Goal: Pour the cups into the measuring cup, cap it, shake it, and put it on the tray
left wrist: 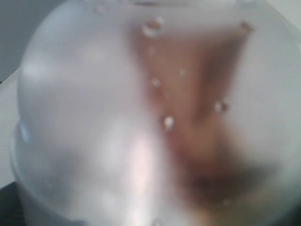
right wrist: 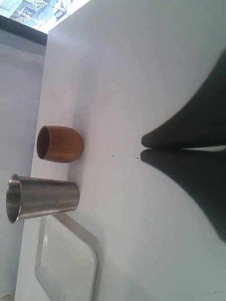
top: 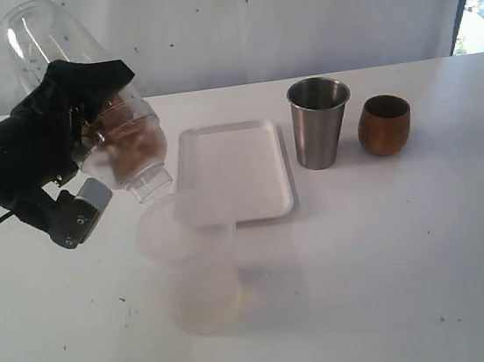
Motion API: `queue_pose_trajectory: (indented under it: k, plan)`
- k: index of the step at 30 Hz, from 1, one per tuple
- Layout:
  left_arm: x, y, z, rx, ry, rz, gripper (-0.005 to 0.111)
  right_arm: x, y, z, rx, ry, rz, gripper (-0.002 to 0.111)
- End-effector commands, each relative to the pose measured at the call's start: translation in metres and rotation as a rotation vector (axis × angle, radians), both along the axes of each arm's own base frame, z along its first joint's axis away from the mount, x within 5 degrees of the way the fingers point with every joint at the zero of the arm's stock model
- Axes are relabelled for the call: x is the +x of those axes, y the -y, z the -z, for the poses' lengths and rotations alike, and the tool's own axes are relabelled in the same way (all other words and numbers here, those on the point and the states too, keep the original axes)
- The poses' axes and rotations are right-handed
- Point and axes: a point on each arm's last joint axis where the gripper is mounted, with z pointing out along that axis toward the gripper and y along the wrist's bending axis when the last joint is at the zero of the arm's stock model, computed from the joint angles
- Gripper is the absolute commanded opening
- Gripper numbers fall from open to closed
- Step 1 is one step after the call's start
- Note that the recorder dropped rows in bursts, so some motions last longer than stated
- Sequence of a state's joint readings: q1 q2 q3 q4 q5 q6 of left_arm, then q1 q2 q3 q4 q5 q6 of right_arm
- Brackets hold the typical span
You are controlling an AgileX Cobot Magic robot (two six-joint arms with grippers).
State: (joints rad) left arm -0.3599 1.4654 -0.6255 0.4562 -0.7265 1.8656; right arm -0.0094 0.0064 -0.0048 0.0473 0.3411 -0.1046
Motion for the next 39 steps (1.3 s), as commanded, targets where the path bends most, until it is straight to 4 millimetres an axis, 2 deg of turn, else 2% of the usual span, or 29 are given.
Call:
queue_pose_trajectory:
  k: [1,14,22,25,28,31,33,35,36,39]
  plan:
    - [-0.001,0.001,-0.008,-0.033,0.037,0.013,0.000,0.000,0.000,0.001,0.008,0.006,0.003,0.000]
    - [-0.001,0.001,-0.007,-0.059,0.013,0.011,0.000,0.000,0.000,0.001,0.008,0.006,0.003,0.000]
    - [-0.002,0.001,-0.009,-0.405,-0.238,-0.002,0.000,0.000,0.000,0.001,0.008,0.006,0.003,0.000]
    - [-0.002,0.002,-0.010,-0.628,-0.402,-0.005,0.000,0.000,0.000,0.001,0.008,0.006,0.003,0.000]
    - [-0.001,0.000,-0.016,-0.972,-0.595,-0.006,0.000,0.000,0.000,0.001,0.008,0.006,0.003,0.000]
    - [0.007,-0.007,-0.027,-1.391,-0.763,-0.032,0.000,0.000,0.000,0.001,0.008,0.006,0.003,0.000]
    - [0.014,-0.012,-0.033,-1.752,-0.944,-0.049,0.000,0.000,0.000,0.001,0.008,0.006,0.003,0.000]
    - [0.019,-0.013,-0.036,-2.008,-1.120,-0.065,0.000,0.000,0.000,0.001,0.008,0.006,0.003,0.000]
    - [0.022,-0.012,-0.037,-2.062,-1.169,-0.085,0.000,0.000,0.000,0.001,0.008,0.006,0.003,0.000]
    - [0.028,-0.005,-0.038,-2.070,-1.289,-0.147,0.000,0.000,0.000,0.001,0.008,0.006,0.003,0.000]
